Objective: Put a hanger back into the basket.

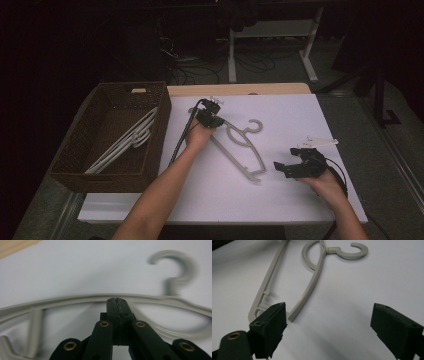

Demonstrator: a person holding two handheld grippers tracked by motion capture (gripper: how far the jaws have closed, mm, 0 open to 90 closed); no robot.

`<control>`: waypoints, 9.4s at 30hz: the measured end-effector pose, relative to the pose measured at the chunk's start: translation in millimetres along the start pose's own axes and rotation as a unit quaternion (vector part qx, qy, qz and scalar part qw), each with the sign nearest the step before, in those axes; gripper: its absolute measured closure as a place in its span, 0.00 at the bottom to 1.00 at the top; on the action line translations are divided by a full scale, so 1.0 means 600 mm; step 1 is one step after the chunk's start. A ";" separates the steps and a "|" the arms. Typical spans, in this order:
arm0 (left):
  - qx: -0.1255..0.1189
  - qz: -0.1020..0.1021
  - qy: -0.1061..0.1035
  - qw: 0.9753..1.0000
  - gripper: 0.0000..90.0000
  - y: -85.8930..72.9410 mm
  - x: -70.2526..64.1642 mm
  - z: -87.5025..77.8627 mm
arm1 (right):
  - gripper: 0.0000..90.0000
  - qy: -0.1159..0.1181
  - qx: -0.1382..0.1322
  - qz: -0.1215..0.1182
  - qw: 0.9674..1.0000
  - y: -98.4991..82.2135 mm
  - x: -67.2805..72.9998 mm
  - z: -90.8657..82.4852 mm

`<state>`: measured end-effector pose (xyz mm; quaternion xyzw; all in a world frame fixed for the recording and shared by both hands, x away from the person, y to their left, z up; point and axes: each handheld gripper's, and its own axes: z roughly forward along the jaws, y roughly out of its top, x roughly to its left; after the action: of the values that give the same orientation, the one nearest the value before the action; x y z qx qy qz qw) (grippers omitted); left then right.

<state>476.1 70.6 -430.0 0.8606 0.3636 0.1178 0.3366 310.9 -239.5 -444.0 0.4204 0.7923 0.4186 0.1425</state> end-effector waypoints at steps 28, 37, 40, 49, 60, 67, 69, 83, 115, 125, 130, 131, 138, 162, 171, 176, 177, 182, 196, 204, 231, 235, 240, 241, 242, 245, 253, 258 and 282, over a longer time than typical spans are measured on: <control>0.102 0.114 -0.113 0.982 1.00 -0.065 -0.198 -0.018 | 0.14 -0.005 0.003 0.000 1.000 0.000 -0.001 0.000; 0.120 0.117 -0.115 0.979 1.00 -0.104 -0.183 -0.059 | 0.14 -0.005 0.003 -0.002 1.000 0.001 0.000 0.001; 0.121 0.108 -0.115 0.980 1.00 -0.126 -0.171 -0.080 | 0.14 -0.005 0.004 -0.002 1.000 0.001 0.001 0.001; 0.127 0.089 -0.100 0.983 1.00 -0.178 -0.137 -0.130 | 0.14 -0.007 0.005 -0.001 1.000 0.002 0.004 0.001; 0.078 0.063 -0.073 0.992 1.00 -0.149 -0.104 -0.141 | 0.14 -0.007 0.006 0.000 1.000 0.002 0.003 0.001; 0.043 -0.013 -0.011 0.999 1.00 -0.106 -0.016 -0.116 | 0.14 -0.006 0.006 -0.002 1.000 0.002 0.004 0.002; 0.033 -0.031 0.004 0.999 1.00 -0.095 0.007 -0.106 | 0.14 -0.005 0.006 -0.001 1.000 0.002 0.004 0.002; 0.028 -0.071 0.100 0.992 1.00 -0.032 0.117 -0.038 | 0.14 0.000 0.000 0.003 1.000 0.001 -0.001 0.000; 0.037 0.033 0.023 0.999 1.00 0.074 -0.012 0.103 | 0.14 0.008 -0.007 0.007 1.000 0.000 -0.003 -0.003; 0.020 0.045 0.017 0.999 0.78 0.083 -0.045 0.085 | 0.14 0.009 -0.007 0.006 1.000 0.000 -0.003 -0.003; 0.029 0.016 0.010 0.999 0.63 0.054 -0.047 0.043 | 0.14 0.008 -0.006 0.004 1.000 0.001 -0.001 -0.002; 0.031 0.011 0.009 0.999 0.61 0.048 -0.049 0.038 | 0.14 0.007 -0.006 0.004 1.000 0.001 -0.001 -0.002; 0.046 0.010 0.003 0.999 0.51 -0.004 -0.074 0.010 | 0.14 0.005 -0.005 0.005 1.000 0.001 -0.001 -0.002; 0.076 0.050 0.014 0.996 0.68 -0.048 -0.093 -0.008 | 0.14 0.003 -0.006 0.005 1.000 0.001 0.000 -0.003; 0.091 0.072 0.053 0.992 0.78 -0.037 -0.036 -0.009 | 0.14 0.003 -0.006 0.005 1.000 0.001 -0.001 -0.004; 0.094 0.084 0.068 0.990 0.83 -0.035 -0.006 -0.011 | 0.14 0.003 -0.006 0.006 1.000 0.001 -0.001 -0.004; 0.092 0.081 0.065 0.990 0.83 -0.036 0.000 -0.012 | 0.14 0.003 -0.006 0.005 1.000 0.001 -0.001 -0.003; 0.082 0.078 0.051 0.992 0.84 -0.039 0.010 -0.016 | 0.14 0.004 -0.006 0.006 1.000 0.001 -0.001 -0.003; 0.072 0.130 -0.028 0.989 0.88 -0.038 -0.057 -0.009 | 0.14 0.004 -0.005 0.004 1.000 0.002 0.002 -0.002; 0.034 0.099 -0.071 0.992 0.73 -0.035 -0.057 -0.042 | 0.14 0.004 -0.005 -0.006 1.000 0.017 0.006 0.002; -0.076 0.065 -0.178 0.979 0.15 -0.197 -0.078 -0.185 | 0.71 0.003 0.057 -0.008 0.998 0.188 -0.008 0.165; -0.082 0.068 -0.179 0.978 0.07 -0.200 -0.082 -0.184 | 0.90 -0.001 0.072 -0.003 0.997 0.201 -0.016 0.199; -0.086 0.076 -0.177 0.977 0.02 -0.201 -0.081 -0.182 | 0.99 -0.008 0.083 -0.002 0.997 0.211 -0.026 0.223; -0.086 0.079 -0.175 0.978 0.02 -0.202 -0.080 -0.181 | 0.99 -0.011 0.085 -0.002 0.996 0.212 -0.026 0.227; -0.088 0.079 -0.174 0.978 0.02 -0.202 -0.080 -0.180 | 0.99 -0.010 0.086 -0.002 0.996 0.212 -0.027 0.231; -0.084 0.079 -0.174 0.978 0.02 -0.204 -0.080 -0.177 | 0.99 -0.017 0.100 -0.007 0.995 0.208 -0.027 0.243; -0.066 0.091 -0.187 0.976 0.06 -0.207 -0.086 -0.168 | 0.99 -0.027 0.122 -0.018 0.992 0.201 -0.023 0.260; -0.039 0.104 -0.202 0.973 0.16 -0.210 -0.094 -0.158 | 1.00 -0.035 0.141 -0.022 0.989 0.205 -0.019 0.264; 0.049 0.149 -0.159 0.975 0.83 -0.198 -0.117 -0.125 | 1.00 -0.035 0.155 -0.020 0.987 0.210 -0.020 0.269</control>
<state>328.0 118.5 -450.3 0.9284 0.1781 0.0103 0.3259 480.2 -124.1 -444.9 0.4361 0.8501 0.2732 0.1116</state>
